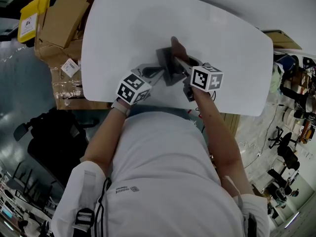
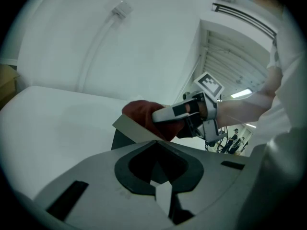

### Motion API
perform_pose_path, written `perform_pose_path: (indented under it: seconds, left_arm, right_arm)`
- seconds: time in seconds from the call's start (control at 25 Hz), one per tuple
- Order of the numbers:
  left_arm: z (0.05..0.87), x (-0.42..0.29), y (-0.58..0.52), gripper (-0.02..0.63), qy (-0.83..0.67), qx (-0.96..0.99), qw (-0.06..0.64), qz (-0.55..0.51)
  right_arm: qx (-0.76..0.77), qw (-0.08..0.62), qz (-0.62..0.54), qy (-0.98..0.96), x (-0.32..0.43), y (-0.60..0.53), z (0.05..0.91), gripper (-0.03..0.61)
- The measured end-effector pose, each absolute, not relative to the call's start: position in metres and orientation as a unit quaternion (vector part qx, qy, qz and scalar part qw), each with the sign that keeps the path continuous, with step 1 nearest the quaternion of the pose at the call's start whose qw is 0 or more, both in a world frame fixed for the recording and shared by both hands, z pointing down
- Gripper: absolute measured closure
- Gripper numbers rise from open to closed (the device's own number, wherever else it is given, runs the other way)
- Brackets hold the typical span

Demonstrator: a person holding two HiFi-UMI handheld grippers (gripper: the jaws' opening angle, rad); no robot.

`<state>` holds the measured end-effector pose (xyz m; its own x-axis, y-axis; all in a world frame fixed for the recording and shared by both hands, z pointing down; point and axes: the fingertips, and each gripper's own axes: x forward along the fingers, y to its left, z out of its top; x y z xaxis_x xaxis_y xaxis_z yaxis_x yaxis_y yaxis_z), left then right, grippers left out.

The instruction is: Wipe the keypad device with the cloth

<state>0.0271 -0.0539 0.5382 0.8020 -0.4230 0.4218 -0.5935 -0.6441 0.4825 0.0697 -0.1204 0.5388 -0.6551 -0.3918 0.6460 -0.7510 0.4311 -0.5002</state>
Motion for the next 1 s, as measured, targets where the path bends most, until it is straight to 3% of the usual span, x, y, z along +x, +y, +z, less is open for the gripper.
perform_pose_path:
  seconds: [0.36,1.0]
  left_arm:
    - [0.538,0.028,-0.054,0.597,-0.288,0.894,0.315,0.136]
    - [0.537,0.028,-0.055,0.597,-0.297,0.889,0.320,0.136]
  right_arm:
    - [0.300,0.226,0.400,-0.836,0.028,-0.110,0.525,0.465]
    - [0.349,0.196,0.427,-0.811,0.060,-0.126,0.561,0.465]
